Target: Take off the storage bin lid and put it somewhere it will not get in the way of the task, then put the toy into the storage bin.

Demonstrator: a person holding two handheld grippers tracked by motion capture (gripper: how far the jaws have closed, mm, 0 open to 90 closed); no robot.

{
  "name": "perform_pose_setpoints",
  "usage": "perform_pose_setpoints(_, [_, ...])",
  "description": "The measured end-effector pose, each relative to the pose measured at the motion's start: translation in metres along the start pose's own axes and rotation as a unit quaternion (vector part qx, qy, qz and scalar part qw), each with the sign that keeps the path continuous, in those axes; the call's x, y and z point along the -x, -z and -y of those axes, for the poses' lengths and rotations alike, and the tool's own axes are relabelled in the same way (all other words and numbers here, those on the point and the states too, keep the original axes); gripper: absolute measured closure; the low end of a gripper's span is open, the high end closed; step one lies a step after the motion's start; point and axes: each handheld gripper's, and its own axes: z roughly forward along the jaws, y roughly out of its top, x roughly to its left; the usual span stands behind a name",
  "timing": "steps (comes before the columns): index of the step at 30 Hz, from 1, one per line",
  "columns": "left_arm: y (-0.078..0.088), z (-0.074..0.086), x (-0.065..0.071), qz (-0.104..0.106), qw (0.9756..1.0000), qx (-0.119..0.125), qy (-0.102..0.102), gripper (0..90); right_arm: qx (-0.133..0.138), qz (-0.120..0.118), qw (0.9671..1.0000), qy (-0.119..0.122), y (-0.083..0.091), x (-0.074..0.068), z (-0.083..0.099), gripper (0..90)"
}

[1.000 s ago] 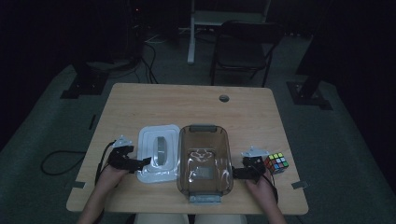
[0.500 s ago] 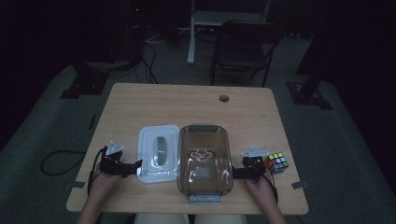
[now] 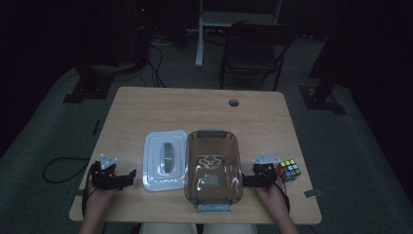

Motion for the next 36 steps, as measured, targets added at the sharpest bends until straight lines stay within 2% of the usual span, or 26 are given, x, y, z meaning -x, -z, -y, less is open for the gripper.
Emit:
perform_pose_setpoints(4, [0.000, 0.001, -0.005, -0.037, 0.9992, -0.006, 0.014, 0.7, 0.000, 0.000, 1.0000, 0.000, 0.000, 0.000, 0.000, 13.8])
perform_pose_setpoints(7, [-0.005, 0.004, -0.008, -0.041, 0.9988, -0.017, 0.021, 0.7, 0.000, 0.000, 1.0000, 0.000, 0.000, 0.000, 0.000, 13.8])
perform_pose_setpoints(10, [-0.010, 0.008, -0.008, -0.044, 0.9983, -0.034, 0.017, 0.7, 0.000, 0.000, 1.0000, 0.000, 0.000, 0.000, 0.000, 13.8])
perform_pose_setpoints(11, [-0.010, 0.008, -0.008, -0.044, 0.9983, -0.034, 0.017, 0.6, 0.000, 0.000, 1.0000, 0.000, 0.000, 0.000, 0.000, 13.8])
perform_pose_setpoints(12, [-0.010, 0.008, -0.009, -0.037, 0.9984, -0.034, 0.027, 0.6, 0.000, 0.000, 1.0000, 0.000, 0.000, 0.000, 0.000, 13.8])
perform_pose_setpoints(16, [-0.011, 0.008, -0.008, -0.037, 0.9989, -0.029, 0.010, 0.7, 0.000, 0.000, 1.0000, 0.000, 0.000, 0.000, 0.000, 13.8])
perform_pose_setpoints(17, [-0.011, 0.008, -0.008, -0.029, 0.9988, -0.034, 0.020, 0.7, 0.000, 0.000, 1.0000, 0.000, 0.000, 0.000, 0.000, 13.8])
perform_pose_setpoints(18, [-0.011, 0.008, -0.009, -0.028, 0.9988, -0.034, 0.022, 0.7, 0.000, 0.000, 1.0000, 0.000, 0.000, 0.000, 0.000, 13.8])
perform_pose_setpoints(27, [-0.011, 0.008, -0.009, -0.028, 0.9988, -0.033, 0.022, 0.7, 0.000, -0.001, 1.0000, 0.000, 0.000, 0.000, 0.000, 14.0])
perform_pose_setpoints(30, [-0.011, 0.008, -0.008, -0.032, 0.9986, -0.033, 0.026, 0.7, -0.001, 0.006, 1.0000, -0.006, 0.000, -0.002, 0.000, 14.0])
perform_pose_setpoints(34, [-0.011, 0.008, -0.007, -0.028, 0.9988, -0.033, 0.021, 0.7, -0.020, -0.003, 0.9998, 0.002, 0.001, -0.003, -0.003, 12.4])
perform_pose_setpoints(35, [-0.011, 0.008, -0.006, -0.019, 0.9992, -0.034, 0.012, 0.7, -0.027, -0.002, 0.9996, 0.002, 0.001, -0.004, -0.005, 12.4])
perform_pose_setpoints(36, [-0.011, 0.009, -0.006, -0.018, 0.9992, -0.034, 0.011, 0.7, -0.029, -0.001, 0.9996, 0.002, 0.001, -0.005, -0.005, 12.4])
